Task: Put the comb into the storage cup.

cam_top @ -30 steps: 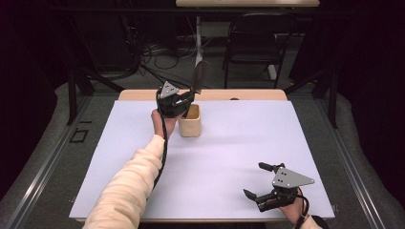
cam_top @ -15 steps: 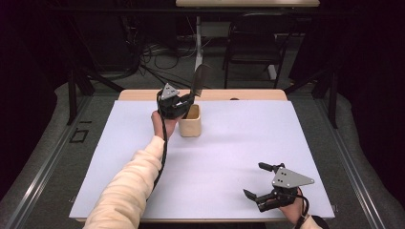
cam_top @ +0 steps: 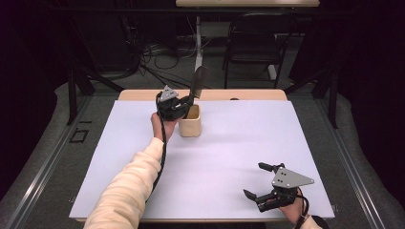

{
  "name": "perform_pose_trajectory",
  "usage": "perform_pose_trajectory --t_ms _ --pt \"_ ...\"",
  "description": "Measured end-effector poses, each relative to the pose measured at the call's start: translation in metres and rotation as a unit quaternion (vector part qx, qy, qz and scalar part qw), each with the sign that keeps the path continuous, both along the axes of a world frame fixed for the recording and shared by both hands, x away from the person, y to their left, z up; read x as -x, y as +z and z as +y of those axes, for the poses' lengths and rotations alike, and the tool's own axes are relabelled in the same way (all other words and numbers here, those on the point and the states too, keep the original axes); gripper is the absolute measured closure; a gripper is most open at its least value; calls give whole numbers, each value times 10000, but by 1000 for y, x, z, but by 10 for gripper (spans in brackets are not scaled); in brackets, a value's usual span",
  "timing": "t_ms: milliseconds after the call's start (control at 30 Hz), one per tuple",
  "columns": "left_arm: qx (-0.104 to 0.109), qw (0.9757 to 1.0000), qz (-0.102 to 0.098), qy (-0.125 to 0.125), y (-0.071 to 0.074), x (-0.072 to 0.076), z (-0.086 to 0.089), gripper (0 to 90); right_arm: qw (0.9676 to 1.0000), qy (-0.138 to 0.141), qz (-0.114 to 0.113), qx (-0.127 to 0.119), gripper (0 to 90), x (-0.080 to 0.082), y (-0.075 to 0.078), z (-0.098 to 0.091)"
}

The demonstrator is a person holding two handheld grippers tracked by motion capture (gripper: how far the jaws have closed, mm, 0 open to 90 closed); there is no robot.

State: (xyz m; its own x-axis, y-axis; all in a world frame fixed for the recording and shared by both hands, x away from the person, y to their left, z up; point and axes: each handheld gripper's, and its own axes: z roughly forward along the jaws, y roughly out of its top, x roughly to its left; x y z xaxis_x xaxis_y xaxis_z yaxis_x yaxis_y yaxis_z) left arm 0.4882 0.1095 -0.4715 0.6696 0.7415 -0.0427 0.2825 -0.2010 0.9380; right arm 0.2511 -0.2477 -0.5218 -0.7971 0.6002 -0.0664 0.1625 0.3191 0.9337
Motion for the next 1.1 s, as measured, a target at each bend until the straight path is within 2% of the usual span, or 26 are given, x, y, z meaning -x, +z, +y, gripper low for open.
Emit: perform_pose_trajectory --t_ms 133,267,433,600,1100 --pt "-55 10000 -1 -20 -1 0 0 721 10000 -4 2 1 0 0 0 0" --pt "-257 9996 -33 -87 -1 1 -3 721 10000 -4 4 8 0 0 0 0" --pt "-350 9993 -37 -113 -2 1 -4 721 10000 -11 -1 9 0 0 0 0" --pt "-540 9983 -68 -231 -2 2 -6 722 10000 -10 -3 8 0 0 0 0" --pt "-615 9975 39 -357 -6 -1 -6 721 10000 -8 -5 1 0 0 0 0"
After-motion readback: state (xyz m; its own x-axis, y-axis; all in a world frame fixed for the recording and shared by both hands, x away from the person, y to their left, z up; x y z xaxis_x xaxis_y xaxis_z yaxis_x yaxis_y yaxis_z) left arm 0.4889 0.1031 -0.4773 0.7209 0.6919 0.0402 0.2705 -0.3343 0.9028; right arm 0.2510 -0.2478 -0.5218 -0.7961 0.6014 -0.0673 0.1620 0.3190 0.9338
